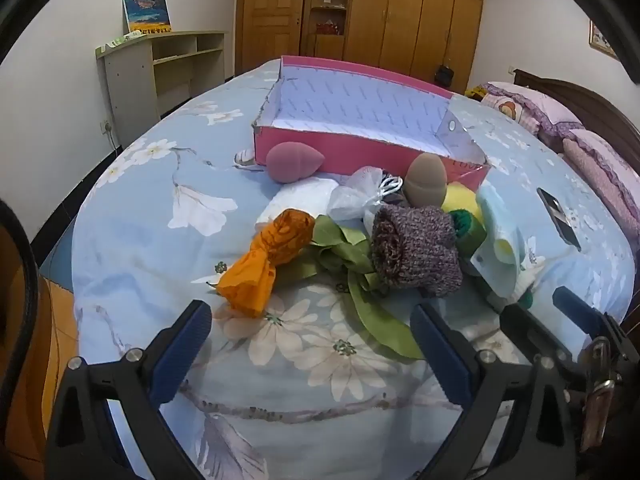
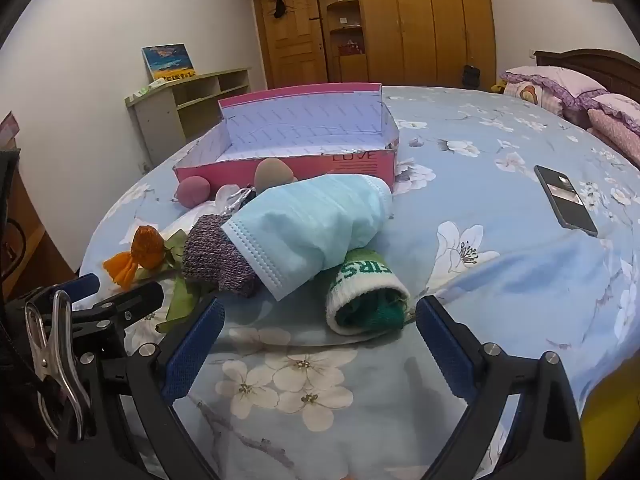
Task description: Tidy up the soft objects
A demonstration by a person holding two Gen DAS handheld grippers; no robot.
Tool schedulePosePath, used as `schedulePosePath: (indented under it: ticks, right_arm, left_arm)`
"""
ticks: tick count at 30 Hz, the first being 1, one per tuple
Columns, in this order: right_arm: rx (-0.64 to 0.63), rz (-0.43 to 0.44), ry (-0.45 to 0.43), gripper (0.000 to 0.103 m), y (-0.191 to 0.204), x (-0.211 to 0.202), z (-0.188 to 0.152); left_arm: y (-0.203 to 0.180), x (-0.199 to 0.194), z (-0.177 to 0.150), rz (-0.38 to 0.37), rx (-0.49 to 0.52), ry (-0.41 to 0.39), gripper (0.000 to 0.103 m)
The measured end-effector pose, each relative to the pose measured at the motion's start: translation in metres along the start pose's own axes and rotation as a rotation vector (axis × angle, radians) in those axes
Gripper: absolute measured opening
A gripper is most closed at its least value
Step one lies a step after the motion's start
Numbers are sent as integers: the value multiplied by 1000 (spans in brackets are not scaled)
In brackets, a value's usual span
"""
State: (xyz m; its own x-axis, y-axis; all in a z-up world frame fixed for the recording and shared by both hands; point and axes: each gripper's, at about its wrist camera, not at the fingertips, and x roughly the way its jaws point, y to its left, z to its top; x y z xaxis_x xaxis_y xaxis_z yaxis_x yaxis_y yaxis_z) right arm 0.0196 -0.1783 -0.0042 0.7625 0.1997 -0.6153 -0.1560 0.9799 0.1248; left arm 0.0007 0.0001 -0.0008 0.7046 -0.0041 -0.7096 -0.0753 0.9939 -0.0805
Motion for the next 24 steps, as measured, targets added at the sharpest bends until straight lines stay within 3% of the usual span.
schedulePosePath:
  ticks: [24]
  right_arm:
    - [5, 1, 6, 99, -1, 1, 0]
  left_arm:
    - [3, 5, -4, -5, -7, 12, 101]
